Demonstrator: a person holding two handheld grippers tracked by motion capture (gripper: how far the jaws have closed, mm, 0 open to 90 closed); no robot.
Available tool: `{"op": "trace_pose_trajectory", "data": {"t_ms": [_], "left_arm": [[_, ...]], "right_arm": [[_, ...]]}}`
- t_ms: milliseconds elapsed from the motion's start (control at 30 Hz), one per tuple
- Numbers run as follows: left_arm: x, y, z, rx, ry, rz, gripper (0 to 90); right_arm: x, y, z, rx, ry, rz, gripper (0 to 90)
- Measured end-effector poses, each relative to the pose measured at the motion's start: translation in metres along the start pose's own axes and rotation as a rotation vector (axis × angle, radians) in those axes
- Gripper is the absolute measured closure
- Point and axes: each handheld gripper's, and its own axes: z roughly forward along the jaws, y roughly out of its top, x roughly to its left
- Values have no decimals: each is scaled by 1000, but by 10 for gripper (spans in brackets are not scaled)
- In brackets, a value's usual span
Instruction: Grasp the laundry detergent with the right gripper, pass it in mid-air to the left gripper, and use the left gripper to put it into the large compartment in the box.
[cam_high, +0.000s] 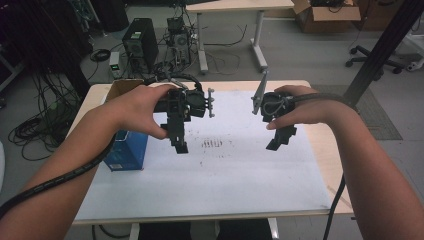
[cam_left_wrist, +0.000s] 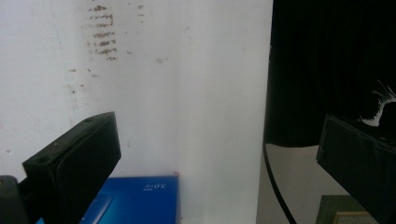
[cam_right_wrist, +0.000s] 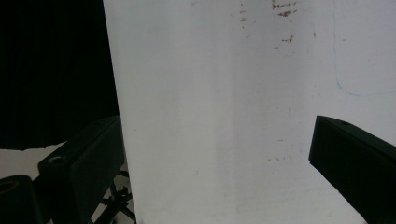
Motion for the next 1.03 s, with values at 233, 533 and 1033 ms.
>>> {"op": "trace_pose_trajectory", "data": {"t_ms": [233, 533, 1033], "left_arm": [[1, -1, -2, -5, -1, 4, 1], [2, -1, -1, -6, -1, 11, 2], [2, 3, -5, -24, -4, 7, 2]], "right_arm": [[-2, 3, 0, 1, 0, -2, 40], [-4, 5, 0, 1, 2, -6, 39], [-2, 6, 1, -1, 0, -7, 40]]}}
